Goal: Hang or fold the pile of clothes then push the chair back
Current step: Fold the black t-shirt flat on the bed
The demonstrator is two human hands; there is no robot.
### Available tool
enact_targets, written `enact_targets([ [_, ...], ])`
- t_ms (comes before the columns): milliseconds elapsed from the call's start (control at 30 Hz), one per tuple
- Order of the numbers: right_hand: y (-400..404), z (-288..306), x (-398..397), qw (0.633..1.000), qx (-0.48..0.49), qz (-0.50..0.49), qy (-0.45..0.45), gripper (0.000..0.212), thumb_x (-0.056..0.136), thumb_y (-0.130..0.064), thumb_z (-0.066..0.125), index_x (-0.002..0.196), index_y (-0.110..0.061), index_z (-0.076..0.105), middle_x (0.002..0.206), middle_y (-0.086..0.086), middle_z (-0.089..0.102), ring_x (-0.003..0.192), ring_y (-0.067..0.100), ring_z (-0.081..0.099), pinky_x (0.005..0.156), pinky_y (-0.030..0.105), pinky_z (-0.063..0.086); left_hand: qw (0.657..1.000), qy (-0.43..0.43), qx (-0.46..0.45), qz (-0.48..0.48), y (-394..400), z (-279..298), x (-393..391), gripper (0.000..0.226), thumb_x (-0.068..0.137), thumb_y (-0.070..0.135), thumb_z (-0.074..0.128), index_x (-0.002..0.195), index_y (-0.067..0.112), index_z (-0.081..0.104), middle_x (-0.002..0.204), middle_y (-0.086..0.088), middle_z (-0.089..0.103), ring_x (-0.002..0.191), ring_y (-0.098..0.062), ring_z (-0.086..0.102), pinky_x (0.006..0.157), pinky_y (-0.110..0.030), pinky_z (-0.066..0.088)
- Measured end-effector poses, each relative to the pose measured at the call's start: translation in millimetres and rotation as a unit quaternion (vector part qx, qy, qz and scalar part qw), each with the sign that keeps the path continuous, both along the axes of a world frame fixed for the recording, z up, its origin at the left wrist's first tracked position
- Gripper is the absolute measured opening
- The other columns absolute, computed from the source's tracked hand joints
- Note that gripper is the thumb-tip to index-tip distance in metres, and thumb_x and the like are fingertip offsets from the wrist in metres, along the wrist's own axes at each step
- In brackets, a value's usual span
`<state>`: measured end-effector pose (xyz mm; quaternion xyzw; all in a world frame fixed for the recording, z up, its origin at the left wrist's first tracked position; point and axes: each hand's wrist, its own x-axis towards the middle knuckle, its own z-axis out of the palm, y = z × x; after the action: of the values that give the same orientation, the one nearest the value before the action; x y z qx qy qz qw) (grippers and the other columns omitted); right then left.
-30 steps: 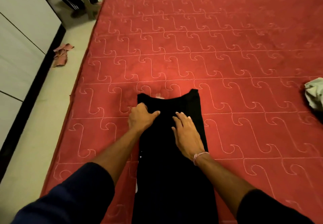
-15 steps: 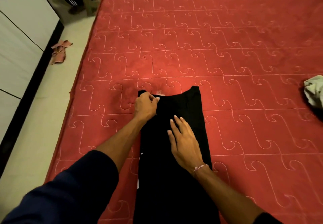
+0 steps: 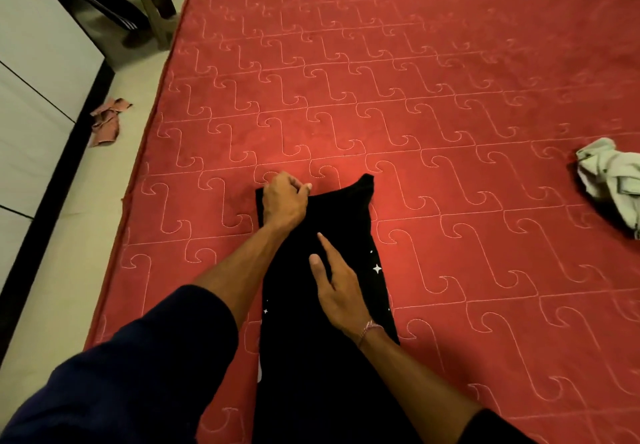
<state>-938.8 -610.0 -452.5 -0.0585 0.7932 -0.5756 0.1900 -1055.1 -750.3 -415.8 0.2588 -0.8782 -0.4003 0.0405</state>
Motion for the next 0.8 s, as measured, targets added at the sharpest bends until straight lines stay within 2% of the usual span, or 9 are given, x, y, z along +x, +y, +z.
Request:
enact_targets([
  [133, 10.9, 6.9, -6.3, 0.994, -0.057, -0.088, -0.039, 0.056, 0.093, -0.048, 0.064, 0.143, -0.028, 0.049, 0.141, -0.01, 0.054, 0.123, -0.005, 0.053, 0.102, 0.015, 0.047, 0.998, 0.004, 0.065, 0.001, 9.9, -5.3, 0.5, 0.019, 0.088, 0.028, 0.074, 0.087, 0.013, 0.063, 0.077, -0.001, 0.067, 0.07, -0.016, 0.064, 0.063, -0.029, 0.053],
  [200, 16.0, 11.4, -12.9, 0.988, -0.077, -0.12, -0.066, 0.07, 0.079, -0.056, 0.075, 0.138, -0.029, 0.051, 0.13, -0.013, 0.058, 0.114, -0.003, 0.059, 0.093, 0.016, 0.052, 0.988, -0.005, 0.157, 0.002, 23.0, -4.7, -1.3, 0.02, 0.089, 0.022, 0.074, 0.094, 0.007, 0.061, 0.084, -0.011, 0.071, 0.067, -0.02, 0.069, 0.058, -0.03, 0.057],
  [300, 21.2, 10.1, -24.9, 0.99, -0.015, -0.115, -0.079, 0.072, 0.076, -0.056, 0.08, 0.135, -0.029, 0.05, 0.13, -0.024, 0.051, 0.12, -0.005, 0.05, 0.103, 0.023, 0.045, 0.959, -0.066, 0.27, -0.051, 43.0, -5.5, -7.6, 0.022, 0.094, 0.013, 0.068, 0.105, -0.001, 0.055, 0.086, -0.02, 0.07, 0.06, -0.023, 0.071, 0.053, -0.03, 0.059],
  [333, 23.5, 7.8, -30.5, 0.988, 0.001, -0.131, -0.082, 0.055, 0.083, -0.044, 0.079, 0.128, -0.03, 0.052, 0.126, -0.021, 0.055, 0.119, -0.001, 0.052, 0.102, 0.025, 0.046, 0.969, -0.09, 0.217, -0.079, 47.1, -8.0, -10.8, 0.021, 0.095, 0.017, 0.067, 0.103, 0.0, 0.058, 0.083, -0.016, 0.071, 0.062, -0.023, 0.072, 0.058, -0.033, 0.061],
  [400, 31.5, -0.9, -42.2, 0.98, 0.028, -0.182, -0.069, 0.038, 0.091, -0.022, 0.072, 0.128, -0.02, 0.06, 0.121, -0.007, 0.067, 0.118, 0.013, 0.062, 0.098, 0.033, 0.054, 0.987, -0.098, 0.005, -0.127, 49.7, -14.8, -19.6, 0.021, 0.092, 0.03, 0.068, 0.095, 0.01, 0.065, 0.085, -0.008, 0.072, 0.076, -0.024, 0.071, 0.072, -0.04, 0.06],
  [467, 42.1, -5.1, -48.3, 0.979, 0.068, -0.183, -0.048, 0.04, 0.095, -0.016, 0.065, 0.134, -0.016, 0.059, 0.127, 0.0, 0.067, 0.12, 0.02, 0.063, 0.101, 0.037, 0.053, 0.982, -0.068, -0.096, -0.145, 53.7, -16.6, -28.3, 0.023, 0.089, 0.034, 0.069, 0.094, 0.012, 0.065, 0.094, -0.007, 0.069, 0.09, -0.025, 0.065, 0.081, -0.042, 0.055],
  [567, 53.5, -5.5, -48.9, 0.983, 0.129, -0.131, -0.006, 0.047, 0.099, -0.03, 0.059, 0.146, -0.025, 0.049, 0.139, -0.005, 0.059, 0.125, 0.019, 0.057, 0.105, 0.034, 0.047, 0.97, -0.021, -0.123, -0.208, 62.6, -16.8, -43.7, 0.031, 0.088, 0.036, 0.071, 0.106, 0.011, 0.066, 0.108, -0.008, 0.063, 0.105, -0.026, 0.057, 0.09, -0.041, 0.05],
  [667, 59.9, -5.6, -50.9, 0.969, 0.207, -0.135, 0.032, 0.052, 0.097, -0.05, 0.056, 0.146, -0.037, 0.043, 0.122, -0.008, 0.055, 0.101, 0.011, 0.057, 0.084, 0.028, 0.048, 0.963, -0.043, -0.106, -0.244, 69.4, -14.9, -59.8, 0.041, 0.083, 0.048, 0.075, 0.106, 0.015, 0.067, 0.105, -0.002, 0.069, 0.099, -0.021, 0.064, 0.085, -0.039, 0.054],
  [800, 69.9, -12.4, -59.3, 0.974, 0.164, -0.156, -0.002, 0.045, 0.087, -0.055, 0.069, 0.121, -0.028, 0.058, 0.106, -0.011, 0.051, 0.088, 0.004, 0.056, 0.075, 0.025, 0.05, 0.95, -0.099, -0.17, -0.24, 80.3, -14.6, -77.8, 0.051, 0.075, 0.063, 0.075, 0.096, 0.018, 0.066, 0.096, 0.0, 0.07, 0.091, -0.022, 0.065, 0.08, -0.037, 0.054],
])
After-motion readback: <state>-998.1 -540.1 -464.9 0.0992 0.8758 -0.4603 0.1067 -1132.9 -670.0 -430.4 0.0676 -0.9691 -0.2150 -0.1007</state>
